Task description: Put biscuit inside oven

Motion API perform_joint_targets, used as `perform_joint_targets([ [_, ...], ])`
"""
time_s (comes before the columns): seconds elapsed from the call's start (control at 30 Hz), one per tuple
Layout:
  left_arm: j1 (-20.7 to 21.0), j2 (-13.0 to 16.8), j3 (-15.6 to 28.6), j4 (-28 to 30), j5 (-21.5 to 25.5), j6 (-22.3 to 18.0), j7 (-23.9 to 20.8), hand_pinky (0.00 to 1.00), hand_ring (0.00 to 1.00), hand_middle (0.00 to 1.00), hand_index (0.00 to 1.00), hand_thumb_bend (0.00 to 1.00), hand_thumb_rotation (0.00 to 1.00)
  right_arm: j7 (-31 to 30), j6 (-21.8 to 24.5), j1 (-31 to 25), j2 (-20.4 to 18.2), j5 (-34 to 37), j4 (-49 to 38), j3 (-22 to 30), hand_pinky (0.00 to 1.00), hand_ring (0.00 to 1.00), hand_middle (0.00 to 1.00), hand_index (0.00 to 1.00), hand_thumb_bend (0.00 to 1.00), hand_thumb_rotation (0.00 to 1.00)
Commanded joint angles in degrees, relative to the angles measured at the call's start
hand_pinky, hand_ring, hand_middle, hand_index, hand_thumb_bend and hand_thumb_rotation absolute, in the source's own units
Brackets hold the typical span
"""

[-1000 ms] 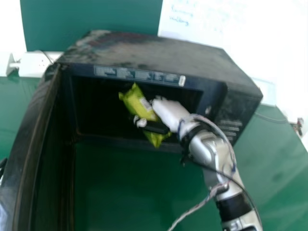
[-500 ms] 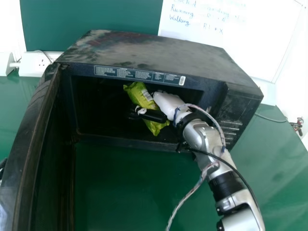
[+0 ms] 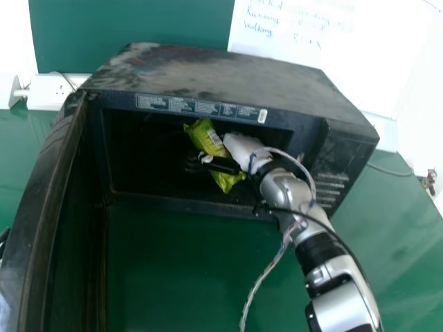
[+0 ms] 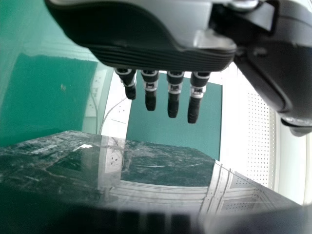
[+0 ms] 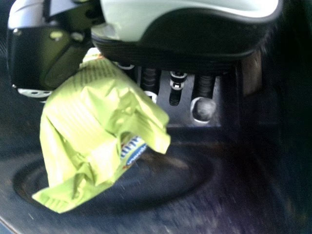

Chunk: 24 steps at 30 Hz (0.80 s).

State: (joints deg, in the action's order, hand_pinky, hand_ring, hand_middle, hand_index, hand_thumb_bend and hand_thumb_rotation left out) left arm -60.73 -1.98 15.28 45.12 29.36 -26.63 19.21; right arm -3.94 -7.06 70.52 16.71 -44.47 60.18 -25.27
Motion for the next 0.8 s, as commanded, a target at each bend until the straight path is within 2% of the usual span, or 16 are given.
perform_joint_targets([
  [0.0, -1.3, -0.1, -0.17, 1.09, -0.26, 0.04, -0.26, 0.73, 0.71, 0.74, 0.79, 0.93, 0.86, 2.27, 0.46, 2.89, -1.24, 0.96, 2.38, -0.09, 0.0, 0.0, 0.0, 0.47, 0.49, 0.04],
  [0.1, -1.53, -0.21, -0.11, 1.06, -0.77, -0.24, -0.44, 0.73, 0.74, 0.76, 0.8, 0.92, 0.82, 3.93, 0.35, 3.73, -2.2, 2.25, 5.25, 0.47, 0.0, 0.0, 0.0, 0.47, 0.49, 0.04],
  [0.2, -1.79, -0.18, -0.27, 1.01, -0.66, -0.2, -0.46, 0.74, 0.77, 0.77, 0.8, 0.91, 0.83, 5.09, 0.61, 5.06, -2.96, 2.55, 8.35, -0.03, 0.0, 0.0, 0.0, 0.48, 0.49, 0.04],
  [0.43, -1.89, -0.24, -0.71, 1.08, -0.71, -0.64, -0.25, 0.77, 0.75, 0.77, 0.79, 0.89, 0.81, 6.83, 1.51, 6.55, -4.28, 3.4, 12.43, -0.08, 0.0, 0.0, 0.0, 0.48, 0.49, 0.04],
  [0.57, -1.86, -0.22, -0.65, 0.99, -0.82, -0.89, -0.17, 0.75, 0.73, 0.76, 0.8, 0.9, 0.82, 7.81, 2.3, 6.52, -4.85, 3.6, 13.65, -0.13, 0.0, 0.0, 0.0, 0.48, 0.49, 0.04],
  [0.67, -2.0, -0.21, -0.74, 1.06, -0.61, -0.71, -0.21, 0.74, 0.74, 0.77, 0.82, 0.9, 0.81, 8.28, 3.06, 6.52, -5.37, 4.0, 14.4, -0.07, 0.0, 0.0, 0.0, 0.47, 0.49, 0.04],
  [0.77, -2.02, -0.16, -0.69, 1.09, -0.75, -0.66, -0.22, 0.77, 0.76, 0.78, 0.82, 0.89, 0.81, 8.58, 3.25, 6.66, -5.73, 4.47, 14.96, 0.14, 0.0, 0.0, 0.0, 0.47, 0.49, 0.04],
])
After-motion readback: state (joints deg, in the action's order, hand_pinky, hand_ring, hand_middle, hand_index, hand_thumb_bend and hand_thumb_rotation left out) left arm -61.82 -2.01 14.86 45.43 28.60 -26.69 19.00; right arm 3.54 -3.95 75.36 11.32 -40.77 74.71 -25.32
